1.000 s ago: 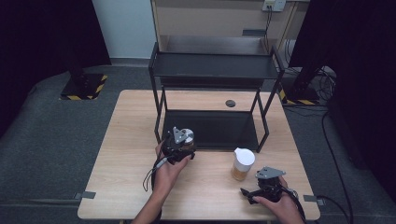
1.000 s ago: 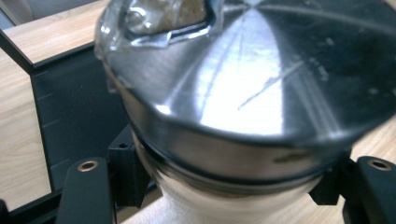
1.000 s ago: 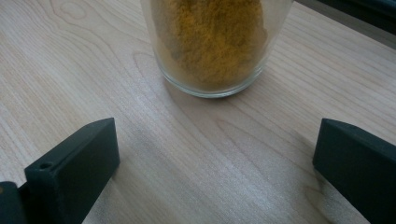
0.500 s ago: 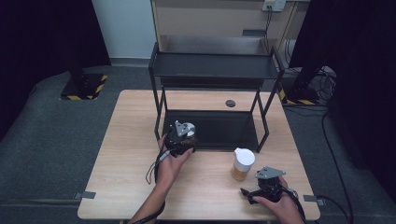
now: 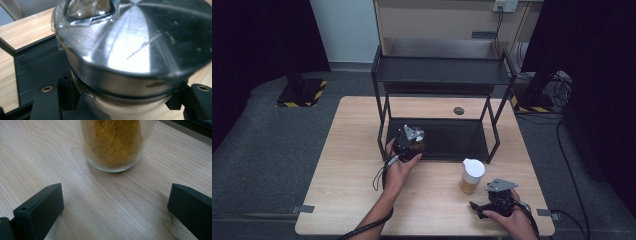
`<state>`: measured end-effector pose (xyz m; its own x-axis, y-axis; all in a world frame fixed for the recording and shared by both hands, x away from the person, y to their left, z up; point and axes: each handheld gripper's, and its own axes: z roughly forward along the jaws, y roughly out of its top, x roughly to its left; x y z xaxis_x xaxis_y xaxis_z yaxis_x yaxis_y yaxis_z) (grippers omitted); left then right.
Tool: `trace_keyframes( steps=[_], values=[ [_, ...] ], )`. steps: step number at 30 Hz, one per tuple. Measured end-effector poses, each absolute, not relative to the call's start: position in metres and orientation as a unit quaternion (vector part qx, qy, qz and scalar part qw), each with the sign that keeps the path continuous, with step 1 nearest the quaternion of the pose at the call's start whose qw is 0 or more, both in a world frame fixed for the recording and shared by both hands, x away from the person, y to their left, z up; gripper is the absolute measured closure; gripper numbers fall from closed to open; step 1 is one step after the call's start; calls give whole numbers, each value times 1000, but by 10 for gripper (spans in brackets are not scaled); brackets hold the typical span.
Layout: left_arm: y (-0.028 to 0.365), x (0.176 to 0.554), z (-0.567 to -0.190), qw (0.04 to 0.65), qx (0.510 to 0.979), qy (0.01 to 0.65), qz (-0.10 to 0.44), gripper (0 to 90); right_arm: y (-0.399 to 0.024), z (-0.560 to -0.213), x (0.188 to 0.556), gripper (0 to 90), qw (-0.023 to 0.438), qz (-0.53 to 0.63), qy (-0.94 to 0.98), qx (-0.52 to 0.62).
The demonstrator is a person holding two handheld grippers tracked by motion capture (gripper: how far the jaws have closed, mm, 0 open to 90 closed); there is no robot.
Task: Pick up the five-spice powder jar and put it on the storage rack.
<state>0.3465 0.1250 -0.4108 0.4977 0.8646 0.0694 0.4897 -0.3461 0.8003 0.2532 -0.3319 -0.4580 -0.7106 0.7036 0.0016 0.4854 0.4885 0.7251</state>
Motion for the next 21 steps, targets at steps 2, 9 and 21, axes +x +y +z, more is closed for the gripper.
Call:
trace_keyframes(
  steps=[2, 9, 21],
  values=[
    [123, 350, -412, 372, 781, 434, 251, 298, -332, -458, 253, 14, 149, 365, 850, 350],
    [119, 359, -417, 371, 781, 437, 249, 297, -332, -458, 253, 14, 150, 365, 850, 350],
    [116, 370, -427, 372, 776, 447, 243, 297, -332, -458, 253, 14, 149, 365, 850, 350]
  ],
)
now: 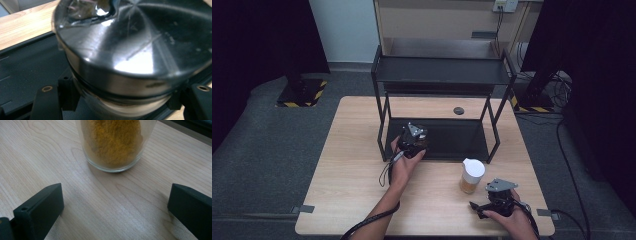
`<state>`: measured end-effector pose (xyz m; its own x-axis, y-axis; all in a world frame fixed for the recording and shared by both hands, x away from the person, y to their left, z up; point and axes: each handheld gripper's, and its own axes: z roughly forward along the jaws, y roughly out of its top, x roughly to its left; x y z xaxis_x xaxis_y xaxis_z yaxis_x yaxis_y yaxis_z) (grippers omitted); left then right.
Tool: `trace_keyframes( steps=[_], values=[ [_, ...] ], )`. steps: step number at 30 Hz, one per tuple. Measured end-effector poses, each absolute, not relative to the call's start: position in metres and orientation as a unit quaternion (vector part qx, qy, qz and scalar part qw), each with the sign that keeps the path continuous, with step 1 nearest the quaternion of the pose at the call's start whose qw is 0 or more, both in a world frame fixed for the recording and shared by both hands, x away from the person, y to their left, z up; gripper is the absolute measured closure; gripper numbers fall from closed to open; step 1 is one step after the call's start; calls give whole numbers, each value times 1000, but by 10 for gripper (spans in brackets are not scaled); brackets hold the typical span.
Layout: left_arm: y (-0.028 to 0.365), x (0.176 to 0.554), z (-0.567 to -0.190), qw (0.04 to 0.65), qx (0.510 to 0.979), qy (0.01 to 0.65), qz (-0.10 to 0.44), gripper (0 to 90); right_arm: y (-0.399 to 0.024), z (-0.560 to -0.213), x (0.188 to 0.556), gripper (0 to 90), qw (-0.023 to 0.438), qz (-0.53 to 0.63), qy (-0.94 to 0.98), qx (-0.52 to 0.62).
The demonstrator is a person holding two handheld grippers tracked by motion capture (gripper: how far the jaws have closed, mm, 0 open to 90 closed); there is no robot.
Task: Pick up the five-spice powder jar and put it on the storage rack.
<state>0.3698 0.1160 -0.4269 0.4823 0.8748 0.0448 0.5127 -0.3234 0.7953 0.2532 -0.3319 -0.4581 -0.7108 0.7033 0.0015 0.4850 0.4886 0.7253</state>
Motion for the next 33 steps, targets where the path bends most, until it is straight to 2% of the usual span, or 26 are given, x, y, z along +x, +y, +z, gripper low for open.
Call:
trace_keyframes(
  steps=[26, 27, 29, 33],
  values=[
    [117, 371, -436, 378, 772, 447, 247, 294, -332, -458, 253, 14, 150, 365, 850, 350],
    [117, 371, -436, 378, 773, 445, 247, 283, -332, -458, 253, 14, 150, 365, 850, 350],
    [115, 369, -435, 371, 775, 443, 257, 187, -332, -458, 253, 14, 150, 365, 850, 350],
    [115, 365, -430, 368, 778, 443, 250, 130, -332, -458, 253, 14, 150, 365, 850, 350]
  ],
)
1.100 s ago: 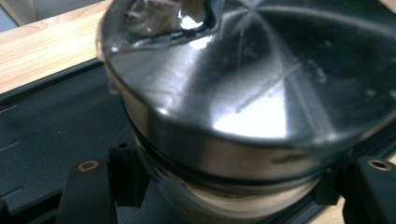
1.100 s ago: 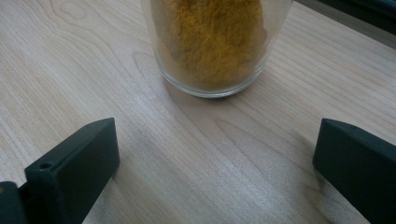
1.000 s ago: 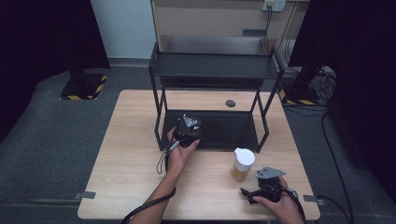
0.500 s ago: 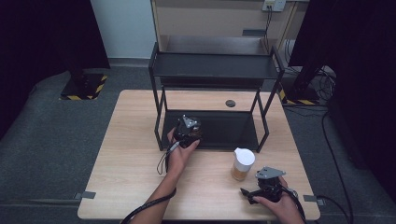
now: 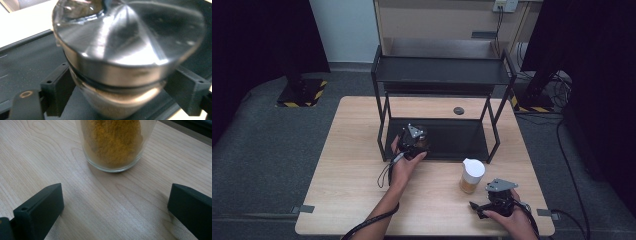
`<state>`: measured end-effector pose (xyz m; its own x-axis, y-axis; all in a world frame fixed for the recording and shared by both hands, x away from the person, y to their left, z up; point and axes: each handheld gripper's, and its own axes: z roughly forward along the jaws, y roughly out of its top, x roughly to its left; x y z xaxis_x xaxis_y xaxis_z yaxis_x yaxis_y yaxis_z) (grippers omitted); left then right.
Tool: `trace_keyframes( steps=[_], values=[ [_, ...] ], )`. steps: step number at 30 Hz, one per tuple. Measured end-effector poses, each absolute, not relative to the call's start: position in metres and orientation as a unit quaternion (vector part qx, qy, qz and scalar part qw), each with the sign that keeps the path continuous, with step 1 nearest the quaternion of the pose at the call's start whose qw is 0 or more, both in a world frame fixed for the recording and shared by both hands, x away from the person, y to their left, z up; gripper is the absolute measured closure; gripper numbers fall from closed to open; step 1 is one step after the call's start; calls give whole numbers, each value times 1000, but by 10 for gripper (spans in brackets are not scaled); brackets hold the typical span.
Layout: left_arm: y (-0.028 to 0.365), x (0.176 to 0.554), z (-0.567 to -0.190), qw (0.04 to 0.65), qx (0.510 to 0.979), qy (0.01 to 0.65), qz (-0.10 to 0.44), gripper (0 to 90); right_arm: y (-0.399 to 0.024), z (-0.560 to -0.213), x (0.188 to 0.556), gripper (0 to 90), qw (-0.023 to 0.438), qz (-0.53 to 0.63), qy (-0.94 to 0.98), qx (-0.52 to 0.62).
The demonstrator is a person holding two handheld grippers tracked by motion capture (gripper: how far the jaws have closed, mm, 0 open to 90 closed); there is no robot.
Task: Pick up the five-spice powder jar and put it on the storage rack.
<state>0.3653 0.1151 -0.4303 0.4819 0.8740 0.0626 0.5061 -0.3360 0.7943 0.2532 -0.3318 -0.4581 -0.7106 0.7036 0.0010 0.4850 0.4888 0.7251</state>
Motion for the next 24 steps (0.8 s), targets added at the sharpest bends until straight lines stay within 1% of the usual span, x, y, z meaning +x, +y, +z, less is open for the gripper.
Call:
trace_keyframes(
  steps=[4, 5, 9, 14, 17, 24],
  values=[
    [115, 362, -427, 363, 779, 448, 249, 100, -332, -458, 253, 14, 150, 365, 850, 350],
    [114, 361, -426, 361, 779, 447, 251, 80, -332, -458, 253, 14, 150, 365, 850, 350],
    [114, 356, -421, 358, 783, 443, 251, 71, -332, -458, 253, 14, 150, 365, 850, 350],
    [111, 345, -417, 350, 784, 439, 264, 71, -332, -458, 253, 14, 150, 365, 850, 350],
    [107, 337, -415, 333, 787, 433, 288, 74, -332, -458, 253, 14, 150, 365, 850, 350],
    [110, 327, -413, 337, 791, 431, 274, 73, -332, -458, 253, 14, 150, 365, 850, 350]
  ],
)
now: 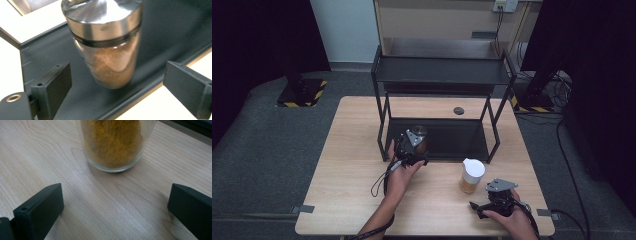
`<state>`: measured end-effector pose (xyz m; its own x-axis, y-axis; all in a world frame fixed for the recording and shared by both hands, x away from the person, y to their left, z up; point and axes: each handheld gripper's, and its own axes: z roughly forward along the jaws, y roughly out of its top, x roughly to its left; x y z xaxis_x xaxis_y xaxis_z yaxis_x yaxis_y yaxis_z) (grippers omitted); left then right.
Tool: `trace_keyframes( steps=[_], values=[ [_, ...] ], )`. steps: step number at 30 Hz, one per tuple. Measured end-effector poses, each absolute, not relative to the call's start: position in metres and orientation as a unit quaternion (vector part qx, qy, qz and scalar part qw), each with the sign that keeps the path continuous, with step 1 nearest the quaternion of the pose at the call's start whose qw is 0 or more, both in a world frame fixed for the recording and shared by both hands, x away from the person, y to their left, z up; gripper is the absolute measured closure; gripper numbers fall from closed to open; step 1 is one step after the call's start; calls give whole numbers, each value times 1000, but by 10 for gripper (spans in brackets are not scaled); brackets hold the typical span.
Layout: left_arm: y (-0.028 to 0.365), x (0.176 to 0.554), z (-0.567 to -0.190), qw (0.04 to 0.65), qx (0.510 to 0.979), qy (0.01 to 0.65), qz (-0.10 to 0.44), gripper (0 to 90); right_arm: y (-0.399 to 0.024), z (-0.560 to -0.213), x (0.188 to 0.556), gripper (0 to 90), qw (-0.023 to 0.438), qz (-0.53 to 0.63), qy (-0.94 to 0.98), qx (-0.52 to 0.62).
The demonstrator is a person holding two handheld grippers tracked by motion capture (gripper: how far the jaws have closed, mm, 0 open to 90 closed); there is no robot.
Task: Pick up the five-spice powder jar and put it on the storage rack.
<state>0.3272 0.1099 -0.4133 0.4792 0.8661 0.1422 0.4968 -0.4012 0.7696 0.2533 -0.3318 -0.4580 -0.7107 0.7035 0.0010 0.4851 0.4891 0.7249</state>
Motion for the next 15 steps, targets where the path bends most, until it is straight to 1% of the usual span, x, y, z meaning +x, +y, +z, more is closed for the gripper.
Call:
trace_keyframes(
  steps=[6, 15],
  values=[
    [111, 316, -412, 341, 792, 430, 268, 72, -332, -458, 253, 14, 150, 365, 850, 350],
    [115, 302, -408, 330, 810, 414, 254, 68, -332, -458, 253, 14, 150, 365, 850, 350]
  ],
)
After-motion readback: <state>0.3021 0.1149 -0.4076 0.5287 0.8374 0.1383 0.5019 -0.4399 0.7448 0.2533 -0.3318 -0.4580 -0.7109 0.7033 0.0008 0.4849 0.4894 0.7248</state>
